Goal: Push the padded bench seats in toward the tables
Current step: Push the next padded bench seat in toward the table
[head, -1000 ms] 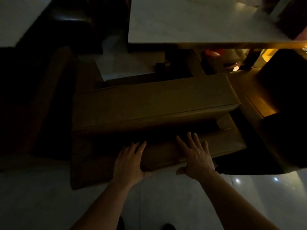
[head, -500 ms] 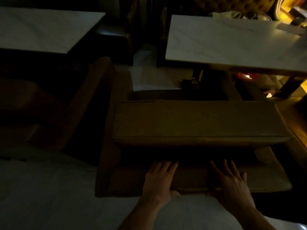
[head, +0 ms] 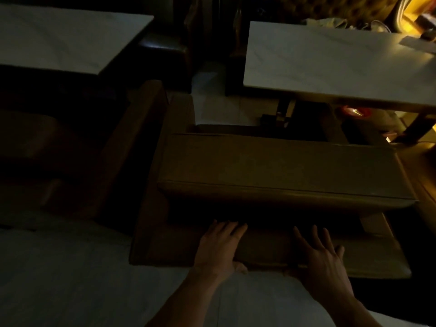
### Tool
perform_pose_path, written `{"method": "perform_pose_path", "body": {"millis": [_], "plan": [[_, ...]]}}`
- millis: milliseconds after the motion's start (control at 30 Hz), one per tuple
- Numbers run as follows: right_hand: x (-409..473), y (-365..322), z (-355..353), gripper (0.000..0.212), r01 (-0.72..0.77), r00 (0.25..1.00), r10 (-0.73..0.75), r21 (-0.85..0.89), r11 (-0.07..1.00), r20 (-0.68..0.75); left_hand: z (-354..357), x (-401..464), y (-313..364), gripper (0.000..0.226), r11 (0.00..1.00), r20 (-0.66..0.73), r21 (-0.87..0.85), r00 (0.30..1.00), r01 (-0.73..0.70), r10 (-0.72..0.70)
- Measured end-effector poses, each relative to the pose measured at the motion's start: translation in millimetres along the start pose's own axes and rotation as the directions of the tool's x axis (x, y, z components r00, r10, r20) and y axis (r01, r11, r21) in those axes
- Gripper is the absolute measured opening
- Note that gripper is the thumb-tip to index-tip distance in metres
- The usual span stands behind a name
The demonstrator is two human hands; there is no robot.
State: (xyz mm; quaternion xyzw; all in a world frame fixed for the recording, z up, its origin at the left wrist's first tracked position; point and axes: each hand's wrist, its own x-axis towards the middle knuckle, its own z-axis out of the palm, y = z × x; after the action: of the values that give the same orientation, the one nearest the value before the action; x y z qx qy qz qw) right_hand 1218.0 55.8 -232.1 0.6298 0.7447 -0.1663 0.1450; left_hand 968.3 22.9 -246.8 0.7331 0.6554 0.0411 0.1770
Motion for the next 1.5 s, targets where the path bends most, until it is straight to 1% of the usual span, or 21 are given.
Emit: {"method": "perform_pose_path", "body": {"millis": [167,367,467,533,667,767,900,1033,1100,1133,1200,1267,1400,1500], "plan": [[12.8,-14.1,-0.2,0.109,0.005,1.0,-0.005,-0.006,1.0,0.001,-4.2,6.8,-20.5,0.104,1.0,-0.022,-0.005,1.0,-0.003,0.003],[12.5,-18.7,-1.8,0.109,0.017,1.0,-0.017,-0.017,1.0,-0.015,-5.3,8.6,-23.5,0.104,1.0,-0.045,-0.022,0.999,-0.016,0.015],[6.2,-22.9,-6.5,0.112,0.012,1.0,-0.011,-0.036,0.999,0.012,-6.2,4.1,-17.6,0.107,0.999,-0.025,0.031,1.0,-0.006,0.006],[-0.9,-26.9,-12.3,0.113,0.012,1.0,-0.012,-0.004,1.0,0.015,-9.1,-1.3,-11.8,0.109,0.999,-0.021,0.053,1.0,0.01,-0.009],[-25.4,-27.8,-27.7,0.109,0.037,0.998,-0.032,0.076,0.996,-0.06,-24.5,-12.0,6.8,0.112,1.0,-0.046,0.016,0.999,-0.014,0.014],[-50.8,-17.7,-43.2,0.106,0.012,0.991,0.003,0.111,0.994,-0.132,-42.0,-15.4,30.5,0.111,0.998,-0.056,-0.009,0.997,-0.054,0.054],[-95.0,14.4,-65.7,0.105,-0.076,0.973,0.1,0.124,0.989,-0.208,-66.0,-16.5,80.7,0.109,0.987,-0.047,-0.015,0.986,-0.162,0.162],[-148.2,64.2,-88.0,0.107,-0.191,0.941,0.226,0.157,0.969,-0.251,-85.5,-18.2,148.4,0.108,0.965,-0.042,-0.019,0.965,-0.261,0.261],[-188.0,117.6,-99.2,0.108,-0.247,0.914,0.296,0.197,0.949,-0.278,-90.6,-25.3,215.7,0.108,0.942,-0.058,-0.01,0.941,-0.334,0.333],[-197.0,133.5,-101.6,0.109,-0.253,0.911,0.304,0.205,0.945,-0.277,-89.1,-26.0,233.4,0.107,0.936,-0.062,-0.002,0.934,-0.351,0.351],[-198.3,142.1,-102.7,0.108,-0.236,0.918,0.291,0.218,0.947,-0.27,-89.2,-24.7,242.0,0.106,0.933,-0.055,0.007,0.931,-0.36,0.36],[-207.4,161.5,-103.9,0.104,-0.234,0.904,0.301,0.237,0.943,-0.304,-84.4,-23.5,260.9,0.106,0.93,-0.048,0.017,0.929,-0.366,0.367],[-239.9,255.7,-102.5,0.105,-0.268,0.888,0.343,0.264,0.927,-0.305,-65.1,-24.4,357.9,0.108,0.921,-0.06,0.011,0.919,-0.39,0.39],[-252.9,312.3,-100.4,0.106,-0.274,0.886,0.355,0.28,0.92,-0.3,-45.8,-18.9,417.1,0.108,0.922,-0.057,0.013,0.92,-0.387,0.387]]}}
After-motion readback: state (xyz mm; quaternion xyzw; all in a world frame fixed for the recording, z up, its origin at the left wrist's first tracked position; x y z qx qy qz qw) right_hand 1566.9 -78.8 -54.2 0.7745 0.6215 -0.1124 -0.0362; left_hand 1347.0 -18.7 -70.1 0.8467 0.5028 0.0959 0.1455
